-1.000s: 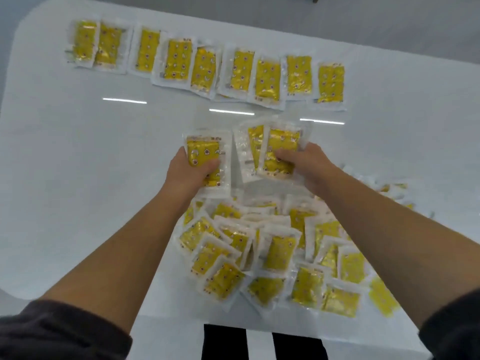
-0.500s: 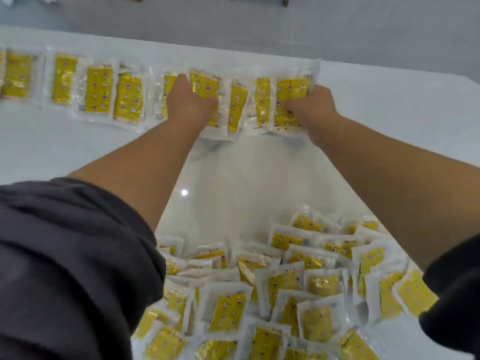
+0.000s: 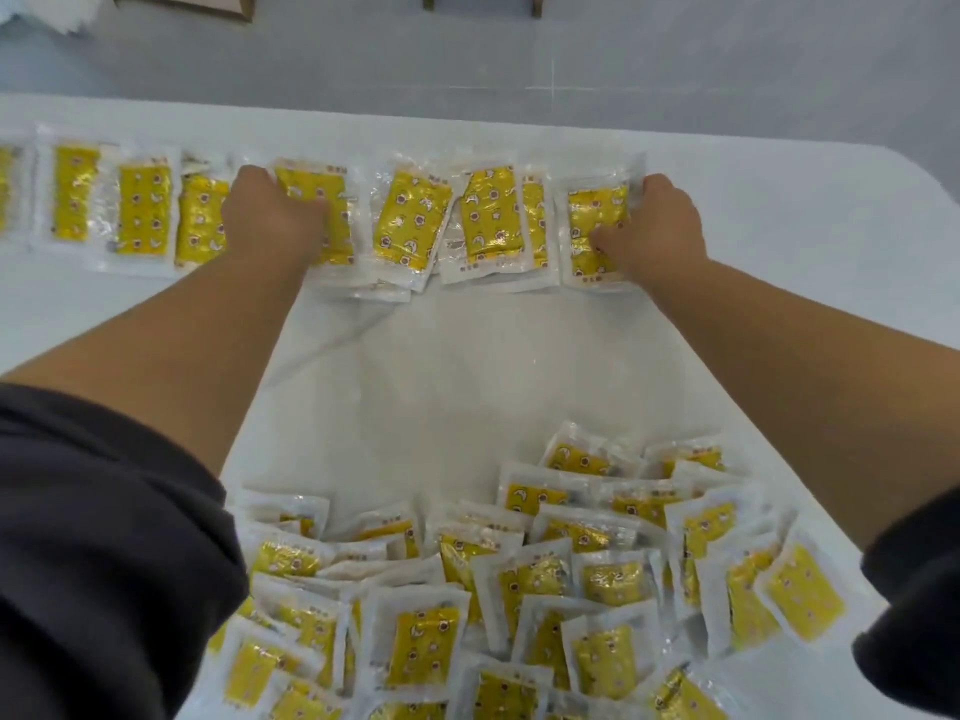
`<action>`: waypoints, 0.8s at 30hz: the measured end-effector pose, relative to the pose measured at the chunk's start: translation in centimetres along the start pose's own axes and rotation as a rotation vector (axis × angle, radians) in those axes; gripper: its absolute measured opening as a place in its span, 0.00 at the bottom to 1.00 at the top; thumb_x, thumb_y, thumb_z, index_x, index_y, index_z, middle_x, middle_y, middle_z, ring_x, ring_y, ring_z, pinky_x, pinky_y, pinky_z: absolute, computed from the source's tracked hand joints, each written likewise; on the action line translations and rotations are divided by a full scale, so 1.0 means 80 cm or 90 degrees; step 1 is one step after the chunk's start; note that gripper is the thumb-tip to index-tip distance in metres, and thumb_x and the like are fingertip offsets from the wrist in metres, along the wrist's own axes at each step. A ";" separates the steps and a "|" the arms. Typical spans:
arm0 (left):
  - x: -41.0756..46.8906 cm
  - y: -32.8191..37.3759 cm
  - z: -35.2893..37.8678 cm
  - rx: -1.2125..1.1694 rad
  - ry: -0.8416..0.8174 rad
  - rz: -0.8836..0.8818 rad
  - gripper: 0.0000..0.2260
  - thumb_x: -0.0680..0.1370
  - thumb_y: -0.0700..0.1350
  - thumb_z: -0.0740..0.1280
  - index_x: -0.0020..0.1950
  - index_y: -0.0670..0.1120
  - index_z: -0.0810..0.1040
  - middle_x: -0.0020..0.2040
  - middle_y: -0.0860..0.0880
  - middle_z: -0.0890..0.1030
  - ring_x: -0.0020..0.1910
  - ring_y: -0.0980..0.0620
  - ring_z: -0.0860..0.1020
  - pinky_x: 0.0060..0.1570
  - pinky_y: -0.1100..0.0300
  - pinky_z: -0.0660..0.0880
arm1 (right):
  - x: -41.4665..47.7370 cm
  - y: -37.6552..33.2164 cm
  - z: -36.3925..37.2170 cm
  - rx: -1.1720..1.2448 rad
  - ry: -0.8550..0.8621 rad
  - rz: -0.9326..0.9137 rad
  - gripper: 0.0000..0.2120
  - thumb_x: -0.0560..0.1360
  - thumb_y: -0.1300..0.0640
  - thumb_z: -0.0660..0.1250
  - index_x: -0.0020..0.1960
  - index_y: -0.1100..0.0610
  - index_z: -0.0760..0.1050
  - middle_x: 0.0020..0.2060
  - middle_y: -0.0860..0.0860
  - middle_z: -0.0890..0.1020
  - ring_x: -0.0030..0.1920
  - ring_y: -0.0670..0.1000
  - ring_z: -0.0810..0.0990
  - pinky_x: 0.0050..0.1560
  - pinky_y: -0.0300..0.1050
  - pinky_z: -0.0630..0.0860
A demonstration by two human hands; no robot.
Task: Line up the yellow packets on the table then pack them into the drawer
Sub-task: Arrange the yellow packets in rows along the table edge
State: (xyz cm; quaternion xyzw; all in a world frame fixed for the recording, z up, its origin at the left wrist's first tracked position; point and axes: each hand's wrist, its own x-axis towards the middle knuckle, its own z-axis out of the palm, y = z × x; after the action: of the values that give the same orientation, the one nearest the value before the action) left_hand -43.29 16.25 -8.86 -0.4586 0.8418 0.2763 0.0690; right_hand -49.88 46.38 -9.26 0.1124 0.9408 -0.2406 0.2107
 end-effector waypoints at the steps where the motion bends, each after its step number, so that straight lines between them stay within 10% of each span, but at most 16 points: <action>1: -0.002 -0.004 0.000 0.038 0.006 0.000 0.23 0.74 0.50 0.72 0.64 0.42 0.72 0.62 0.42 0.76 0.60 0.42 0.76 0.53 0.54 0.74 | -0.002 0.001 0.003 -0.028 0.014 -0.008 0.26 0.71 0.52 0.71 0.65 0.57 0.67 0.60 0.56 0.71 0.60 0.58 0.74 0.53 0.51 0.72; 10: -0.083 -0.038 -0.027 0.139 0.013 0.161 0.22 0.74 0.51 0.71 0.66 0.48 0.70 0.66 0.44 0.69 0.66 0.43 0.69 0.62 0.46 0.66 | -0.068 0.013 0.010 -0.147 0.063 -0.113 0.28 0.74 0.55 0.66 0.71 0.57 0.63 0.71 0.55 0.63 0.70 0.58 0.63 0.63 0.56 0.66; 24: -0.257 -0.289 -0.111 0.215 -0.203 0.103 0.24 0.71 0.52 0.74 0.64 0.50 0.72 0.62 0.48 0.72 0.60 0.47 0.73 0.56 0.49 0.69 | -0.341 -0.028 0.109 -0.193 -0.229 -0.377 0.21 0.76 0.59 0.63 0.68 0.53 0.69 0.69 0.51 0.67 0.69 0.53 0.65 0.66 0.51 0.63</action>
State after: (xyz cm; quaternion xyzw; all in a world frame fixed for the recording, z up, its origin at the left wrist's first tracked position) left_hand -11.63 16.77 -3.08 -0.3221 0.8886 0.2051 0.2541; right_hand -23.44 37.11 -3.00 -0.2413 0.9053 -0.1651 0.3081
